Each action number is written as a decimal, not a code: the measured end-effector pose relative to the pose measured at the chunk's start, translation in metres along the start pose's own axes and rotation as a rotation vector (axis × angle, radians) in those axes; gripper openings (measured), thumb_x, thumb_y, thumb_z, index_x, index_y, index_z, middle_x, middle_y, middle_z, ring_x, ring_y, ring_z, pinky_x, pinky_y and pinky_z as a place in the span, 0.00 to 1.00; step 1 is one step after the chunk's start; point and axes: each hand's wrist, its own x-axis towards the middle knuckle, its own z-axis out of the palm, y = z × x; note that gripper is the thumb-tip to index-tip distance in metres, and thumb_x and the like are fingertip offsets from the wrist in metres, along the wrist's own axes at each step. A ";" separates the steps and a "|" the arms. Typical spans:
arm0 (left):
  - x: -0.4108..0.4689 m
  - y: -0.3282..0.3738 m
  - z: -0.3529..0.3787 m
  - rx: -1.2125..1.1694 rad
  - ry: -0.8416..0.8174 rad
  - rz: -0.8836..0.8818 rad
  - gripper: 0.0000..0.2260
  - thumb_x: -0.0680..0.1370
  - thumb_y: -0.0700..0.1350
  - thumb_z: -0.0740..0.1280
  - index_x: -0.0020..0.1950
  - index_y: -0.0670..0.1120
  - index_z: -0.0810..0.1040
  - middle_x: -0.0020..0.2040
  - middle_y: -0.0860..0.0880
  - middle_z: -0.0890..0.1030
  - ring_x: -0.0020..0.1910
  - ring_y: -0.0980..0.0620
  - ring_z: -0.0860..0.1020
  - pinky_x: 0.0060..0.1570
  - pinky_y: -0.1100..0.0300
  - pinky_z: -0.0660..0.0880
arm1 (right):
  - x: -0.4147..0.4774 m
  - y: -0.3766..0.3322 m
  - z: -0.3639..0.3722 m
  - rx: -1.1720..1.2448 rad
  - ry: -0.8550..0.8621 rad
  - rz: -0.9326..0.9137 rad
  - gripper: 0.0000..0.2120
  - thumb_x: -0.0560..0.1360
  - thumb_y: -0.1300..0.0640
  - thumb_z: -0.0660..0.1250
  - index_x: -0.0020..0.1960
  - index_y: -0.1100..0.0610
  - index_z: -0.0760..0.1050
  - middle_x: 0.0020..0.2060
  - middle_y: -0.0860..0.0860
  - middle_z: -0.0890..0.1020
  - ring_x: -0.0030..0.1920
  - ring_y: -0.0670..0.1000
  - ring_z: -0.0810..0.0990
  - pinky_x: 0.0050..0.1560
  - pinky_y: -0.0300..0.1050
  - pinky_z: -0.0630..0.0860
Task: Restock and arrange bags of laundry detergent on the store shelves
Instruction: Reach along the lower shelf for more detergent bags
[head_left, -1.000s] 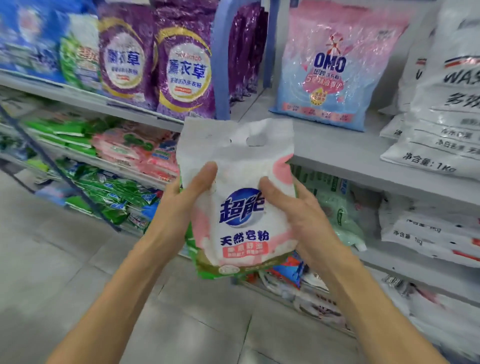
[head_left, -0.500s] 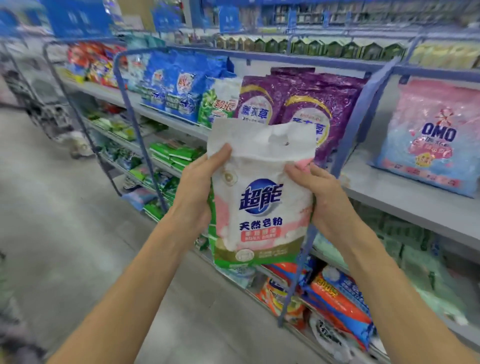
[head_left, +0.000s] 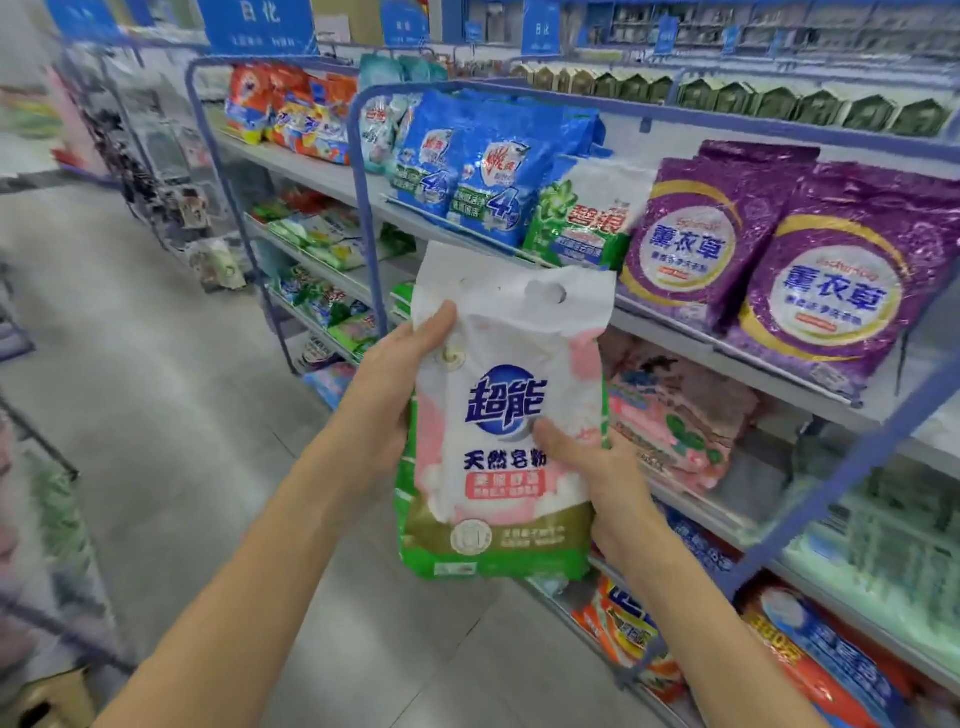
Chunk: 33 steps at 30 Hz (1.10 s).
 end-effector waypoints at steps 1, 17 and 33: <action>0.004 -0.001 -0.016 0.052 -0.015 0.012 0.24 0.71 0.53 0.74 0.65 0.45 0.80 0.57 0.42 0.86 0.55 0.38 0.84 0.57 0.43 0.80 | 0.009 0.001 0.011 0.017 0.009 0.017 0.21 0.67 0.60 0.77 0.60 0.59 0.81 0.51 0.60 0.87 0.49 0.63 0.87 0.49 0.58 0.84; 0.156 -0.020 -0.198 0.253 -0.061 -0.162 0.31 0.57 0.46 0.83 0.60 0.45 0.82 0.55 0.44 0.86 0.53 0.42 0.85 0.51 0.52 0.82 | 0.218 0.043 0.151 0.091 0.043 0.219 0.18 0.74 0.44 0.73 0.58 0.55 0.84 0.50 0.56 0.88 0.50 0.58 0.88 0.52 0.55 0.82; 0.380 0.020 -0.311 0.110 -0.041 -0.216 0.36 0.54 0.43 0.83 0.61 0.40 0.80 0.53 0.39 0.86 0.48 0.39 0.86 0.42 0.51 0.83 | 0.385 0.107 0.228 -0.030 0.118 0.085 0.26 0.62 0.63 0.82 0.58 0.57 0.79 0.47 0.53 0.89 0.46 0.53 0.88 0.42 0.46 0.84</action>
